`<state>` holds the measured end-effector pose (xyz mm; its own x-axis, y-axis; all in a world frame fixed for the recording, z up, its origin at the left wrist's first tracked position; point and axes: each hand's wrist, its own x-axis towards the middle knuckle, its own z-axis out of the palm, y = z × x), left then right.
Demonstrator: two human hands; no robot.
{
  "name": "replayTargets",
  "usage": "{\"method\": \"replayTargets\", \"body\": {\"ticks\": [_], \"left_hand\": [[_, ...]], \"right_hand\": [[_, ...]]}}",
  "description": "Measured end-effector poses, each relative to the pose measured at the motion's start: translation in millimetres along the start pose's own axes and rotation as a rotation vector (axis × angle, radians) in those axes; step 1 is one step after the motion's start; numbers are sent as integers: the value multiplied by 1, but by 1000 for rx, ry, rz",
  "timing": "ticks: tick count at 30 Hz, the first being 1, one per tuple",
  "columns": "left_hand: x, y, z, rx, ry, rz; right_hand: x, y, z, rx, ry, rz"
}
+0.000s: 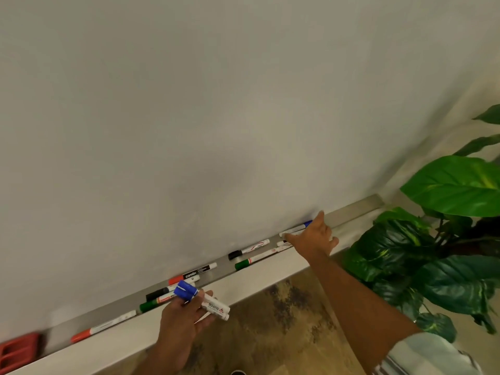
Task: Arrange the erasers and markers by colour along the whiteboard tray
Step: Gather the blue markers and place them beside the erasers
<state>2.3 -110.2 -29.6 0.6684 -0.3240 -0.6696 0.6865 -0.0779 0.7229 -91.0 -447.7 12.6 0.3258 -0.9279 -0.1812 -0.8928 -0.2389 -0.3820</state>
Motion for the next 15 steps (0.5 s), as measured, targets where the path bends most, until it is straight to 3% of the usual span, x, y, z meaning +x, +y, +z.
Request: {"method": "replayTargets", "body": {"ticks": [7, 15], "left_hand": [[7, 3, 16, -54, 35, -35], [2, -1, 28, -77, 24, -50]], "right_hand": [[31, 0, 0, -70, -88, -45], [35, 3, 15, -76, -68, -12]]}}
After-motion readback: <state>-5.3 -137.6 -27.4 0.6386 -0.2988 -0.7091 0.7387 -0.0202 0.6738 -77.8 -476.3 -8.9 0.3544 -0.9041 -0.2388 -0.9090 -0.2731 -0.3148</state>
